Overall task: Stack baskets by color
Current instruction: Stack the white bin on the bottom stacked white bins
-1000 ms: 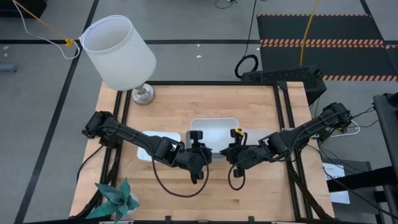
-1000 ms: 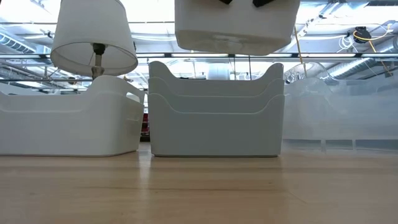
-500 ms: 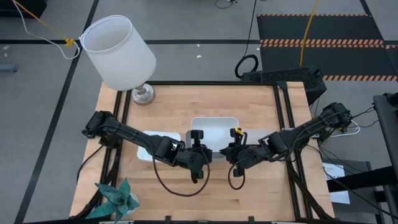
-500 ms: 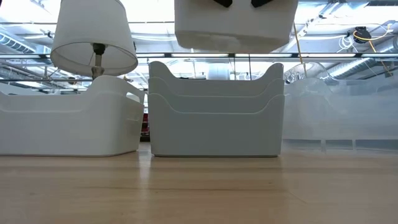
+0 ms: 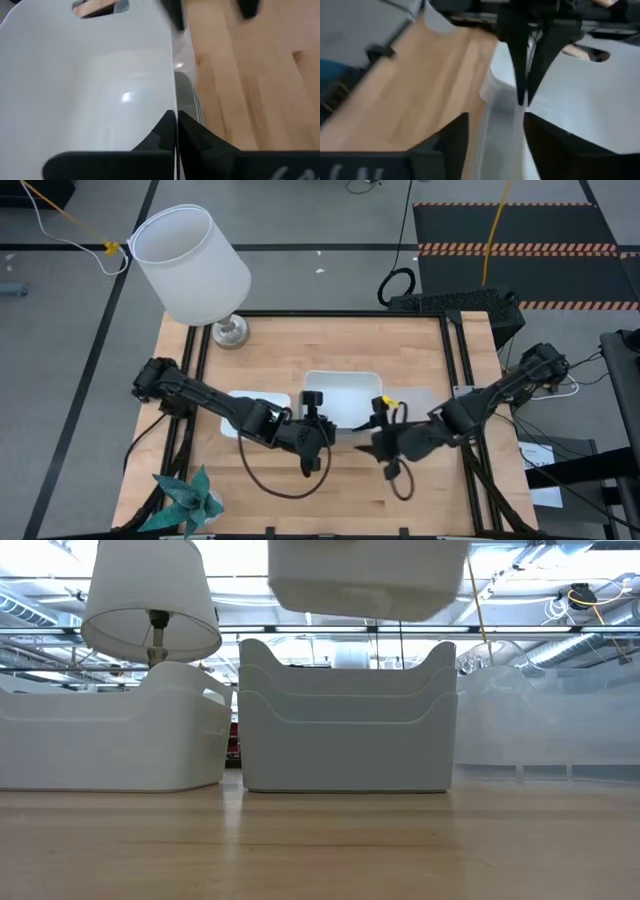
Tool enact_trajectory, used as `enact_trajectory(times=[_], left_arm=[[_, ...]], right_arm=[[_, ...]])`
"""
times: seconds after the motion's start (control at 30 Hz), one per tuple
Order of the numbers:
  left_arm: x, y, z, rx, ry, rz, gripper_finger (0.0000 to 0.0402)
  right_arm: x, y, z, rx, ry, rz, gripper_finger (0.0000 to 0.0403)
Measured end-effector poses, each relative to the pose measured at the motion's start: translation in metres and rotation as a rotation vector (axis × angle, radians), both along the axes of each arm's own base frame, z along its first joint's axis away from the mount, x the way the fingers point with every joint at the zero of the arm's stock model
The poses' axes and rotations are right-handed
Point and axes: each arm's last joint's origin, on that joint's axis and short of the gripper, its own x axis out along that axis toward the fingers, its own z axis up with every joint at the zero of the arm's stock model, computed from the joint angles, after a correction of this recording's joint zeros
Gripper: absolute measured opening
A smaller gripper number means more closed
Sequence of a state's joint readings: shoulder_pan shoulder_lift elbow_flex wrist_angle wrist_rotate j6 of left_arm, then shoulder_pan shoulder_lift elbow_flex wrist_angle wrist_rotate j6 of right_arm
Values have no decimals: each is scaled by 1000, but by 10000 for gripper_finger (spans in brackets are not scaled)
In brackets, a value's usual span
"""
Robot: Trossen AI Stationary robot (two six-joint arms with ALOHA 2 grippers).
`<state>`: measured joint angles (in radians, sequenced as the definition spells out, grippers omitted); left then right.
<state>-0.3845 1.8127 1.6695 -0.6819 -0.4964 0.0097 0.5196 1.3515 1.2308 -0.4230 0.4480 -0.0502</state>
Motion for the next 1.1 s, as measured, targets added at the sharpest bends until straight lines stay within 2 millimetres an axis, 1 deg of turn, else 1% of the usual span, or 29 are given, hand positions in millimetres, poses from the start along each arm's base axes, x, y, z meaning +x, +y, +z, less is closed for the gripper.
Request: enact_trajectory(times=[0.1, 0.2, 0.4, 0.47, 0.57, 0.67, 0.77, 0.93, 1.1], left_arm=[[-10, -3, 8, -28, 0, 13, 4], [-24, -9, 12, -49, 36, 26, 4], [-55, -26, 21, -80, 94, 17, 3], [-68, -32, 25, -88, 118, 15, 4], [-86, -42, 34, -112, 102, -1, 4], [-103, -52, 40, -101, 98, -22, 3], [-120, -59, 43, -79, 115, -42, 3], [-141, -64, 45, -55, 154, -39, 3], [-159, -60, 49, -43, 154, 15, 4]], right_arm=[[-13, 5, 13, 35, -52, 36, 208], [-30, 10, 26, 71, -95, 80, 224], [-63, 21, 46, 128, -156, 188, 226], [-73, 24, 50, 139, -165, 224, 223], [-85, 29, 53, 146, -167, 272, 220], [-91, 34, 53, 140, -170, 306, 220], [-95, 37, 53, 116, -181, 290, 220], [-96, 37, 53, 88, -183, 284, 220], [-96, 37, 52, 81, -181, 288, 220]])
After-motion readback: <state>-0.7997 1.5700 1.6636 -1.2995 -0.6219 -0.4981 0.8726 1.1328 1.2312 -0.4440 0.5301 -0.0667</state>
